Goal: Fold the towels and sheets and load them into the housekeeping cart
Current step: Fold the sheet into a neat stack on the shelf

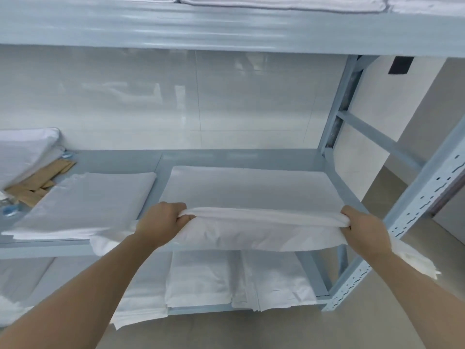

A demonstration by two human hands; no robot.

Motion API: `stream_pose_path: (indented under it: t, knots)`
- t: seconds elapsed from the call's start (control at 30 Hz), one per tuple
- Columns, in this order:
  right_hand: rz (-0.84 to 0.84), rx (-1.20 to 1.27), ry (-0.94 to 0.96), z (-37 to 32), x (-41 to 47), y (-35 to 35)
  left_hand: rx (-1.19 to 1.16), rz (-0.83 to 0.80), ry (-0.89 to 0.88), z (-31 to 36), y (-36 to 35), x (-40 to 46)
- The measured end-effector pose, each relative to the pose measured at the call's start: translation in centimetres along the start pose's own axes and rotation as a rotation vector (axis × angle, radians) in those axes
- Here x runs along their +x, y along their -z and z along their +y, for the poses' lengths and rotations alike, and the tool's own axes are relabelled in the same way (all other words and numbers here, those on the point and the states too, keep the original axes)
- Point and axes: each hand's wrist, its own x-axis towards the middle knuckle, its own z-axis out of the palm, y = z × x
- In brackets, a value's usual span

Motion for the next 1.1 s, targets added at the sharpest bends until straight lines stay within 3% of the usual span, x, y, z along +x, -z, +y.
stream_pose_path:
  t: [0.2,0.47,0.73,0.93,1.1]
  knots:
    - [0.018,-0.106,0.068,1.4,7.3,1.2,0.113,0.076,-0.087,0.2,2.5,7.8]
    - [-0.102,-0.157,0.167,3.2,17.4,-4.9,0.121,0.143,-0.026,-1.9,-0.5,16.7]
    - [-0.316,0.012,0.135,4.7,27.3,-15.1,0.178,0.025,0.069,-6.8,-8.1,26.7]
    - [-0.423,-0.053,0.007,8.4,29.1,-29.2,0.273,-0.135,0.147,-11.9,-21.3,32.3]
    - [-0.353,-0.079,0.025,9.6,28.4,-32.0,0.200,-0.035,0.164,-14.2,-25.4,31.9]
